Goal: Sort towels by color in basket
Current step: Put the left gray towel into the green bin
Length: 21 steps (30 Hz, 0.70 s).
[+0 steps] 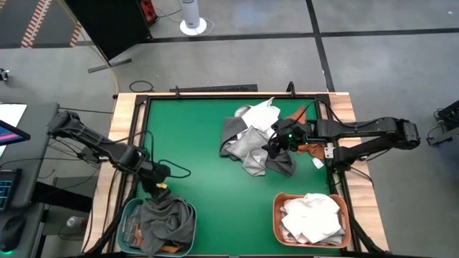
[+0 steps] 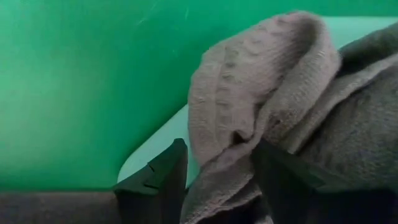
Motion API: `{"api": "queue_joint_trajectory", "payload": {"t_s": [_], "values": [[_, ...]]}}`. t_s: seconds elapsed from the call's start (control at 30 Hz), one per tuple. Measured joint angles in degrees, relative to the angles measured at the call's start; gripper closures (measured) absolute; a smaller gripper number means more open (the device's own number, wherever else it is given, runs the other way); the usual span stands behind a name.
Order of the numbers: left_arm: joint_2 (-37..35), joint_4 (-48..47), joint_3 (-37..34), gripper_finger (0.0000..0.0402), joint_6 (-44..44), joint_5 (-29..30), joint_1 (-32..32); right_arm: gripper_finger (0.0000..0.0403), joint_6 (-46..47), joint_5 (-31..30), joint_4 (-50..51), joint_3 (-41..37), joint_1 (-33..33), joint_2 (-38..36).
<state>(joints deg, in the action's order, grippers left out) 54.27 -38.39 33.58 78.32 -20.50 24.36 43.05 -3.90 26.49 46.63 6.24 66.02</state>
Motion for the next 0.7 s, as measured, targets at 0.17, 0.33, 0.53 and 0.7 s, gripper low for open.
{"api": "queue_joint_trajectory", "payload": {"t_s": [0.17,0.33,0.53,0.7], "values": [[0.58,1.63,-0.24,0.0254,-3.16,-0.29,0.0,0.0133,-0.02,-0.02,0.01,0.0,0.17,0.0],[0.57,2.18,0.79,0.0375,-7.32,-0.15,0.0,0.0133,-0.29,-0.23,0.04,0.0,0.26,0.0],[-1.48,2.48,3.24,0.0394,-12.21,-0.86,0.02,0.0133,-1.1,-0.37,0.17,0.0,0.26,0.0],[-4.08,2.64,7.15,0.0392,-18.82,-3.24,0.45,0.0133,-1.11,-0.57,0.25,0.0,0.26,0.0]]}}
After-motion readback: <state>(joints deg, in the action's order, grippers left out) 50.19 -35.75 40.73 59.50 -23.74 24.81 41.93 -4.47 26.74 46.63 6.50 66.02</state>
